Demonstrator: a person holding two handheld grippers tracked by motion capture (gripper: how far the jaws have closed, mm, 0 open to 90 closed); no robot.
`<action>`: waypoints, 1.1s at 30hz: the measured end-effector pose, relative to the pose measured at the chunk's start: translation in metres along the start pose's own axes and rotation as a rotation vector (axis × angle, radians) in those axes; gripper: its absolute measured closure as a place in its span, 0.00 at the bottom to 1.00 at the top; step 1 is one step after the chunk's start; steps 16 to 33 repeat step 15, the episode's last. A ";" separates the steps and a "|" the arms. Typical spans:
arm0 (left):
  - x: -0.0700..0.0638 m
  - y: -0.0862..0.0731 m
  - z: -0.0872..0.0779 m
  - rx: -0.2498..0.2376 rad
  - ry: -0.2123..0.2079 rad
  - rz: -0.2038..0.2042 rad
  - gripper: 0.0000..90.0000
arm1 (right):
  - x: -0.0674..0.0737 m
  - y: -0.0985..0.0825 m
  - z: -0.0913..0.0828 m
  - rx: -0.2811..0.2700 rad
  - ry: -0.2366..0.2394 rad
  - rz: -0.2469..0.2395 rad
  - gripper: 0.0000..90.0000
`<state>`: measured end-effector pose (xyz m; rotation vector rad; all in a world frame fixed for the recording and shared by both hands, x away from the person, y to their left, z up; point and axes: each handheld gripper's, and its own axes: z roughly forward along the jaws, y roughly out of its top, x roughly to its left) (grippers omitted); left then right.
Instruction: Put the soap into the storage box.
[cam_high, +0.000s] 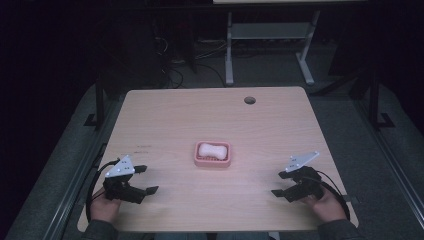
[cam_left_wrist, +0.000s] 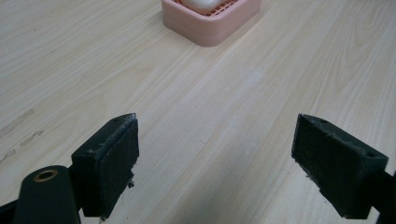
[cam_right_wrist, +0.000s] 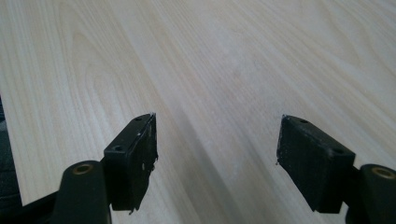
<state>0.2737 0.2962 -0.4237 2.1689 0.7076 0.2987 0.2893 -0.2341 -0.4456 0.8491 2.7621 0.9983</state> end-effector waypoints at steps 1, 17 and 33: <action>0.000 0.000 0.000 0.001 0.000 0.003 0.16 | 0.000 -0.002 -0.001 -0.004 0.000 0.000 0.31; 0.000 0.001 0.000 0.000 -0.003 0.007 0.16 | 0.013 -0.025 -0.018 -0.052 -0.073 0.029 0.28; 0.000 0.001 0.000 0.000 -0.003 0.007 0.16 | 0.013 -0.025 -0.018 -0.052 -0.073 0.029 0.28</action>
